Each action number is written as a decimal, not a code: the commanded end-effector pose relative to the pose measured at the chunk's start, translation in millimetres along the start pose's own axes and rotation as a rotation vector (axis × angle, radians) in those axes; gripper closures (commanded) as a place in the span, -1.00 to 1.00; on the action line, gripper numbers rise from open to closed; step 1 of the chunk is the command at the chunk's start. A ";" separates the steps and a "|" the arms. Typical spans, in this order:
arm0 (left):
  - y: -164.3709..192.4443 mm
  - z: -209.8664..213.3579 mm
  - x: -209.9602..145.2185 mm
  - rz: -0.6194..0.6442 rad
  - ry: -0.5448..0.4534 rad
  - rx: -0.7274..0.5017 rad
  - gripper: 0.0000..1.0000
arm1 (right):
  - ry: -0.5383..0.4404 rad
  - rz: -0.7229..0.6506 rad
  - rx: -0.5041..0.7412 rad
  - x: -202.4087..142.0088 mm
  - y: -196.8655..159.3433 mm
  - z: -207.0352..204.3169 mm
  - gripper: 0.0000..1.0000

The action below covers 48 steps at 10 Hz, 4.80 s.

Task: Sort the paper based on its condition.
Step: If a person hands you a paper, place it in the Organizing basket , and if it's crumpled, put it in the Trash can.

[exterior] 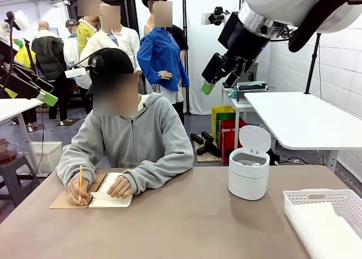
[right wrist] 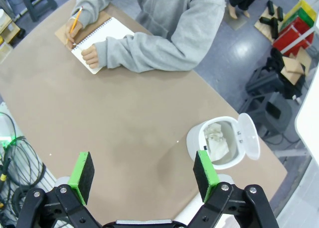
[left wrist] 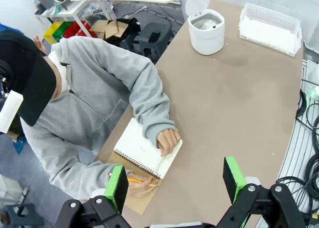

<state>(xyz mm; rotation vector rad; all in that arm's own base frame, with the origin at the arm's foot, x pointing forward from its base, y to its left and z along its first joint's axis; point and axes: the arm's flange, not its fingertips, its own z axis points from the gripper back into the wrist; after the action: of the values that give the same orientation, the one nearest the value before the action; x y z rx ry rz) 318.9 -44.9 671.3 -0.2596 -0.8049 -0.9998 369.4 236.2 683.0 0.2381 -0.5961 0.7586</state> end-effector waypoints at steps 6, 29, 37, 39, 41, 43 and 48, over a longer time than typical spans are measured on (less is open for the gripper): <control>0.2 -0.2 -1.7 0.003 -0.003 -0.007 -1.00 | 0.002 -0.006 -0.007 0.6 0.1 0.0 -1.00; 0.2 -0.2 -1.7 0.003 -0.003 -0.007 -1.00 | 0.002 -0.006 -0.007 0.6 0.1 0.0 -1.00; 0.2 -0.2 -1.7 0.003 -0.003 -0.007 -1.00 | 0.002 -0.006 -0.007 0.6 0.1 0.0 -1.00; 0.2 -0.2 -1.7 0.003 -0.003 -0.007 -1.00 | 0.002 -0.006 -0.007 0.6 0.1 0.0 -1.00; 0.2 -0.2 -1.7 0.003 -0.003 -0.007 -1.00 | 0.002 -0.006 -0.007 0.6 0.1 0.0 -1.00; 0.2 -0.2 -1.7 0.003 -0.003 -0.007 -1.00 | 0.002 -0.006 -0.007 0.6 0.1 0.0 -1.00; 0.2 -0.2 -1.7 0.003 -0.003 -0.007 -1.00 | 0.002 -0.006 -0.007 0.6 0.1 0.0 -1.00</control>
<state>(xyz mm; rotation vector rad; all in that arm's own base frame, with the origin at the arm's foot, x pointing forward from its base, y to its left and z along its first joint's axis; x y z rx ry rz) 319.0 -44.8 671.2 -0.2589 -0.8046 -0.9987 369.4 236.2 683.0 0.2381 -0.5961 0.7586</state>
